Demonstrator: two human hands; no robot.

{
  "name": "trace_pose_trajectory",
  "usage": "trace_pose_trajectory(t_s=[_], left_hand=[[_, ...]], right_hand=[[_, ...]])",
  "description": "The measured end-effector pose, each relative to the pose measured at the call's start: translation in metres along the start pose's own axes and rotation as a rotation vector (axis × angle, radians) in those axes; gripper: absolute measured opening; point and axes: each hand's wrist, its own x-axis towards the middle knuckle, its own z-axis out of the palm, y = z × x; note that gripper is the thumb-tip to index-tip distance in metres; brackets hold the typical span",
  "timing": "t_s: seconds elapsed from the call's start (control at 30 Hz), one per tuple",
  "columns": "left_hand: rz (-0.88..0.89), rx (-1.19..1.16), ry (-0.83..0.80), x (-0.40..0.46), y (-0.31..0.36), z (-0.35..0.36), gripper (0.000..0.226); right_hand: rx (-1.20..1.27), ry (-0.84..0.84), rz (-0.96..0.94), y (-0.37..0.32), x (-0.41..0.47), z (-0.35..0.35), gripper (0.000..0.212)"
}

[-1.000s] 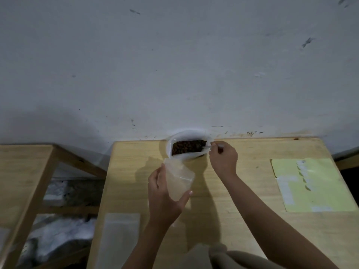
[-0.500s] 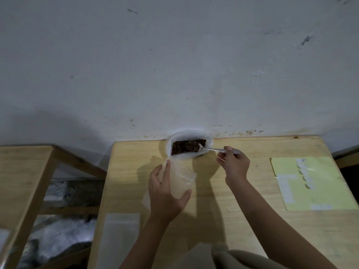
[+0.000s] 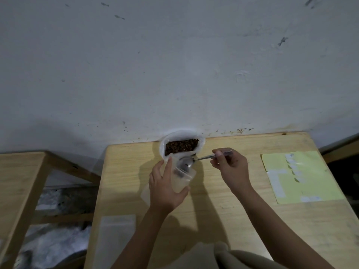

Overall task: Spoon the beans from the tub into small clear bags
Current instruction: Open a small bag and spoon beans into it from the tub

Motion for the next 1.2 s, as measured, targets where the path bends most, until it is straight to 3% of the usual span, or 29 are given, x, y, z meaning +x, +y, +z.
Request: trace_pose_trajectory(t_s=[0.2, 0.4, 0.5, 0.7, 0.83, 1.0, 1.2], left_hand=[[-0.003, -0.022, 0.036, 0.0, -0.005, -0.001, 0.105], [0.048, 0.015, 0.093, 0.0, -0.014, -0.003, 0.102], [0.06, 0.07, 0.081, 0.001, -0.019, -0.002, 0.102], [0.013, 0.107, 0.036, 0.001, -0.024, 0.0, 0.105], [0.006, 0.112, 0.027, 0.0, -0.025, 0.0, 0.105], [0.022, 0.097, 0.035, -0.001, -0.024, 0.001, 0.105], [0.024, 0.067, 0.049, -0.003, -0.024, 0.002, 0.103]], right_hand=[[-0.032, 0.139, -0.099, 0.0, 0.012, 0.01, 0.011], [-0.238, 0.128, -0.11, 0.027, 0.028, 0.04, 0.012], [-0.299, 0.127, -0.023, 0.038, 0.035, 0.057, 0.017], [-0.079, 0.232, 0.298, 0.041, 0.044, 0.073, 0.03], [0.079, 0.278, 0.406, 0.036, 0.044, 0.068, 0.023], [0.218, 0.296, 0.441, 0.026, 0.039, 0.053, 0.01], [0.24, 0.236, 0.421, 0.013, 0.027, 0.029, 0.012]])
